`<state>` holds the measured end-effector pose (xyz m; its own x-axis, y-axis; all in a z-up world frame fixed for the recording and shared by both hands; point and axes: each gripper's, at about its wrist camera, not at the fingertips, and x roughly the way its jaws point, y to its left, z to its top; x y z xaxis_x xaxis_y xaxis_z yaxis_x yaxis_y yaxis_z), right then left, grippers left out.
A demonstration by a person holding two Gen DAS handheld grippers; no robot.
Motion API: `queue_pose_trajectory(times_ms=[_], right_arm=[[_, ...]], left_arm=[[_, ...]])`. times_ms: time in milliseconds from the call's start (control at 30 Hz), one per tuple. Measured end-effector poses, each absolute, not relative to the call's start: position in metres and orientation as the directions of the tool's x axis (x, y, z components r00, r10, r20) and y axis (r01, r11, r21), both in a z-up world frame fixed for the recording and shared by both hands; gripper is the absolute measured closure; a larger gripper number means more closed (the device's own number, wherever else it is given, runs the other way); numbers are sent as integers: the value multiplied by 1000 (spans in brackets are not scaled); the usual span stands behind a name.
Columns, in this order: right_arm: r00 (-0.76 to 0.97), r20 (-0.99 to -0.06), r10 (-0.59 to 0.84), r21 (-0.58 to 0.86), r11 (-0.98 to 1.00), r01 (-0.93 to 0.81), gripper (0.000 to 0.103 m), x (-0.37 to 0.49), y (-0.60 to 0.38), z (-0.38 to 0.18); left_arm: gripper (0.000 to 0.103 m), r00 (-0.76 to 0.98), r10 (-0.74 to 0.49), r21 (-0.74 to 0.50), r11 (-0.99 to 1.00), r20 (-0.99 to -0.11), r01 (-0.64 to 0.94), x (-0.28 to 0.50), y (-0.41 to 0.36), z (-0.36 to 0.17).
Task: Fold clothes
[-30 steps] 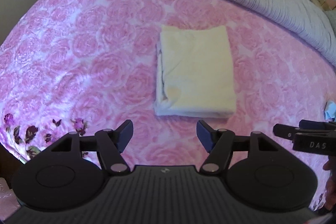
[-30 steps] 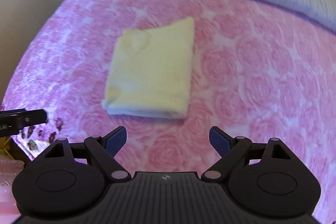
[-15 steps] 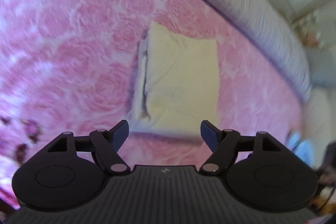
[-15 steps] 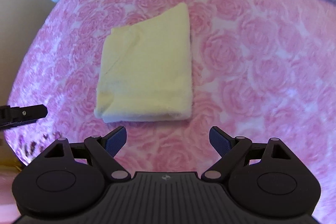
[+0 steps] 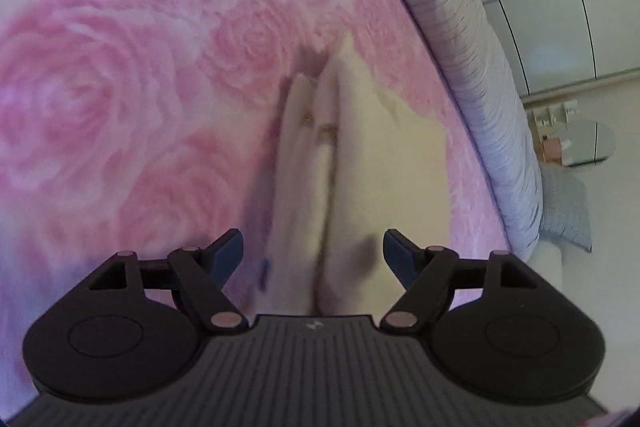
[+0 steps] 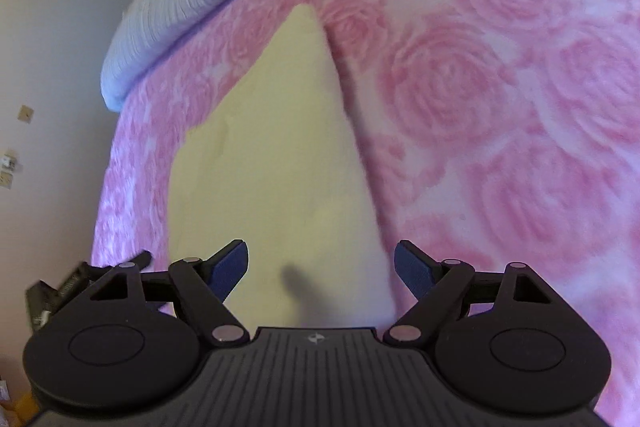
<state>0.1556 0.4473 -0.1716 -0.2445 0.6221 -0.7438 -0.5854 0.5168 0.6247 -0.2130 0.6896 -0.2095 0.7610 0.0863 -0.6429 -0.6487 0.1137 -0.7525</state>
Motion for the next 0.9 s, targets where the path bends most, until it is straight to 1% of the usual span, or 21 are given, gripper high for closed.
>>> queue_pose_trajectory(times_ms=[100,200,267,333,400,433,533,567,600,633,667,700,767,900], right_arm=[[-265,-720,641,653,499,-570,19,165,462,-188],[-287,-709,645,673,496,-548,19,177,473,-206],[-312,-678,666,711,487,-506,19,184,478,-219],[-336,-644,688,749,476,-461,21,190,482,-232],[-365,-606,707,785,457,-418,28,195,488,-244],[-388,-591,707,799,447,-401,29,195,493,-250],[-427,-574,699,813,428,-394,30,192,508,-260],[-434,-574,695,813,423,-400,30,190,513,-262],[-441,-574,690,813,418,-406,32,188,518,-264],[-447,-574,686,813,412,-411,33,186,523,-266],[-448,-576,684,811,409,-418,38,184,523,-262],[-447,-577,683,809,405,-425,45,183,522,-258],[-446,-580,681,805,398,-439,52,180,521,-250],[-454,-563,690,812,359,-461,55,164,517,-220]], left_arm=[[29,801,49,-794,106,-597,-599,-205,701,-230],[29,822,17,-818,87,-570,-569,-196,707,-247],[30,843,7,-841,72,-538,-537,-191,712,-254],[32,853,-6,-851,76,-522,-520,-184,714,-258],[33,857,-17,-855,84,-515,-512,-177,716,-261],[33,857,-24,-855,91,-514,-510,-174,717,-262],[43,857,-41,-856,101,-513,-508,-166,719,-265],[50,857,-46,-856,100,-514,-508,-164,720,-266],[54,856,-50,-855,100,-514,-508,-162,720,-266],[56,853,-50,-852,113,-519,-512,-161,721,-264],[60,850,-50,-847,126,-525,-516,-160,720,-261],[62,846,-48,-842,140,-531,-521,-159,720,-257],[63,839,-35,-830,171,-544,-531,-160,716,-244],[64,840,1,-823,203,-542,-531,-179,712,-208]])
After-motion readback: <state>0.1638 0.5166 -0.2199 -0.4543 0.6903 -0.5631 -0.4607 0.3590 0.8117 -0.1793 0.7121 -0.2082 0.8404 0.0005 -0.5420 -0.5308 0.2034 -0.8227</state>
